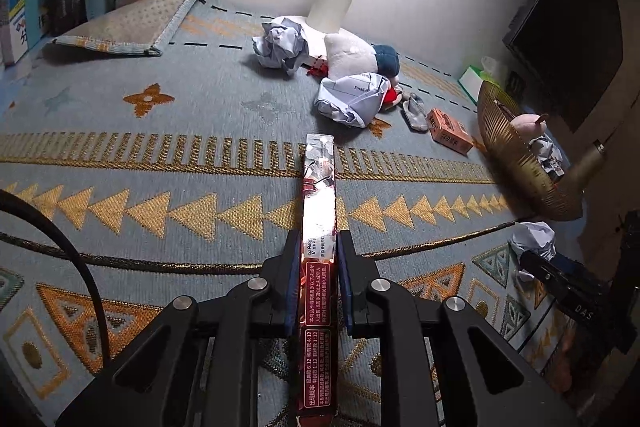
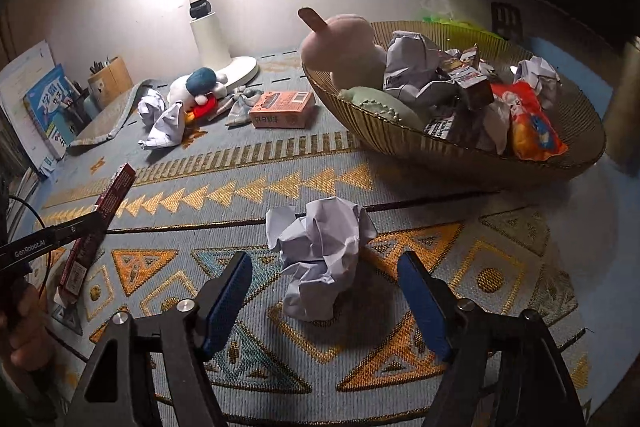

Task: Organize objects
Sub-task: 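Grasp a crumpled paper ball with the right tool while the left holds the box, then carry the maroon box and paper ball into the amber bowl and release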

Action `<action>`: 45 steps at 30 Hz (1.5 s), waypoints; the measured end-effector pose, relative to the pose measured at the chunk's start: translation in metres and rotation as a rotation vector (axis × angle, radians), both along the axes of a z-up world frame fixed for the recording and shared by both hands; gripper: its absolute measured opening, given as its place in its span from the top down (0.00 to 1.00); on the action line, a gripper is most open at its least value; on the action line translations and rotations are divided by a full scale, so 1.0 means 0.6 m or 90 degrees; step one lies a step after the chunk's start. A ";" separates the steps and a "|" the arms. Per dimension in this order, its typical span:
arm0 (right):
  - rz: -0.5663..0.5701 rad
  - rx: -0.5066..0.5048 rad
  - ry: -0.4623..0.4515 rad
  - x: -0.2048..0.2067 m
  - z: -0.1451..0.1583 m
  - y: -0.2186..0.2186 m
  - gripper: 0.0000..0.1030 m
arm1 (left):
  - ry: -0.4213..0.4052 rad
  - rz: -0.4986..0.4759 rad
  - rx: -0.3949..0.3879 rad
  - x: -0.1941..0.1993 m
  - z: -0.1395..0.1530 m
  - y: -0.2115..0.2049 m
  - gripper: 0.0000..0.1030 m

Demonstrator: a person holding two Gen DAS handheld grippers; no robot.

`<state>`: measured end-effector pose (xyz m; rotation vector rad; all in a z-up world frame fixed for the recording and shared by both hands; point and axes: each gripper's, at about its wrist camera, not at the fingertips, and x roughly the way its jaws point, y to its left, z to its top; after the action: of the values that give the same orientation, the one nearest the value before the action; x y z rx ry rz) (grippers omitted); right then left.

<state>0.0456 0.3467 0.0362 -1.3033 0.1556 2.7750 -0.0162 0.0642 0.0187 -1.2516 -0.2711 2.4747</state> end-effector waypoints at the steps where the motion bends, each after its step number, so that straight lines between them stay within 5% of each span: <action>1: 0.001 0.006 -0.003 -0.002 -0.002 -0.002 0.48 | 0.005 0.000 -0.012 0.002 0.001 0.004 0.86; 4: 0.007 0.011 0.008 0.007 -0.001 -0.006 0.66 | 0.021 -0.001 -0.055 0.007 0.004 0.019 0.86; 20: 0.027 -0.002 0.032 0.022 0.011 -0.011 0.66 | 0.053 -0.010 -0.176 0.020 0.008 0.062 0.86; 29: 0.038 -0.087 0.123 0.081 0.109 0.028 0.67 | 0.100 -0.040 -0.092 0.069 0.105 0.089 0.86; 37: -0.095 -0.042 0.237 0.079 0.252 0.166 0.67 | 0.195 -0.150 -0.019 0.032 0.245 0.243 0.86; 45: -0.146 -0.052 0.203 -0.010 0.250 0.245 0.66 | 0.209 -0.229 0.113 -0.074 0.277 0.385 0.86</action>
<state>0.0397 0.4938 0.1863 -0.7870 0.4127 2.7764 -0.0606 0.2955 0.1850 -0.7321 -0.1586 2.2394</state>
